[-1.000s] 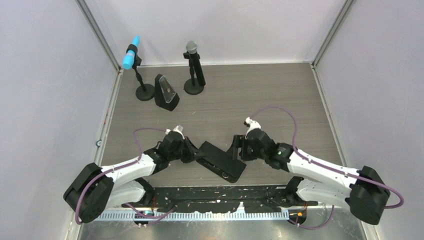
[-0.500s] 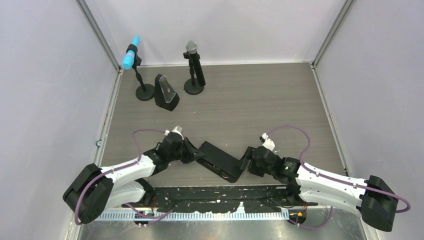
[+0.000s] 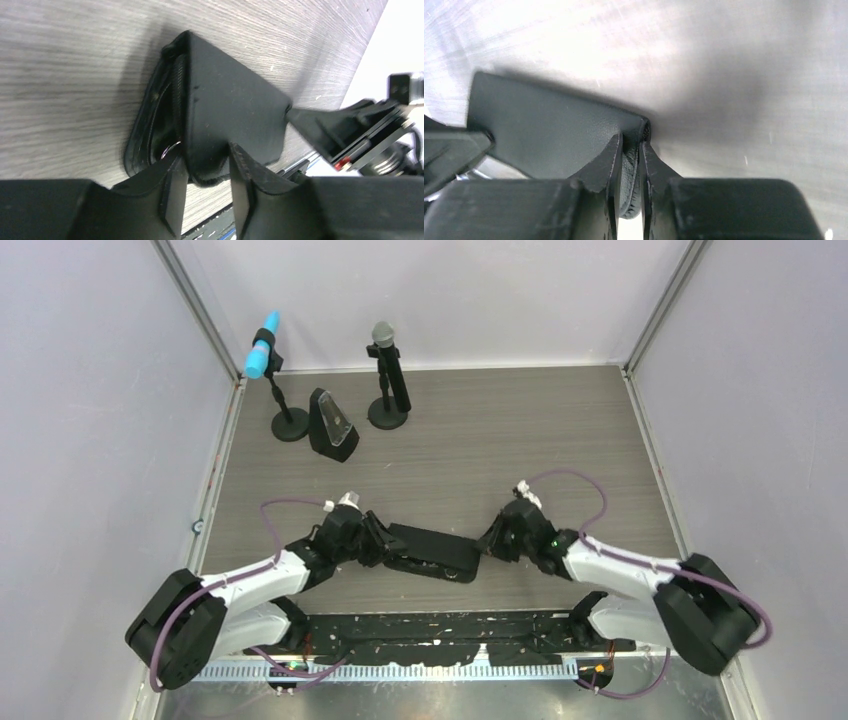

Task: Sort the hair-cutting tools
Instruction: Adjust the hairdressing tool bag at the center of the board, then zip the hairdressing tool bag at the center of the board.

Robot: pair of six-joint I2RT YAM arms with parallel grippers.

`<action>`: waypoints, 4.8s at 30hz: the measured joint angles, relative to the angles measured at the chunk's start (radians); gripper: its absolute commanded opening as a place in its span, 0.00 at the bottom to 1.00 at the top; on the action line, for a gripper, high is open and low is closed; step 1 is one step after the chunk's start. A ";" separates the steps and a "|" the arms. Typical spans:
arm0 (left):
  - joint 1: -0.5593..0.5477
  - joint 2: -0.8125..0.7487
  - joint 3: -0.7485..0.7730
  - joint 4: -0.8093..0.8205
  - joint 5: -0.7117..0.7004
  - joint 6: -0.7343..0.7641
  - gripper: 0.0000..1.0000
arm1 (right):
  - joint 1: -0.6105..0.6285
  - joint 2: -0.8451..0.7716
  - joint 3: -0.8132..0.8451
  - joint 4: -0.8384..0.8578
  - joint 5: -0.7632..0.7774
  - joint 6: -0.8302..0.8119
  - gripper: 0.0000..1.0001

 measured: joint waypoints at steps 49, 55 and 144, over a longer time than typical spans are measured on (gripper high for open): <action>-0.092 0.146 0.412 -0.579 -0.022 0.546 0.48 | -0.036 0.174 0.263 -0.005 -0.096 -0.195 0.71; -0.117 0.178 0.427 -0.584 -0.035 0.546 0.48 | 0.049 0.161 0.193 0.131 -0.097 -0.041 0.69; -0.174 -0.195 -0.037 -0.328 -0.183 0.091 0.29 | 0.020 0.652 -0.032 1.103 -0.290 0.322 0.05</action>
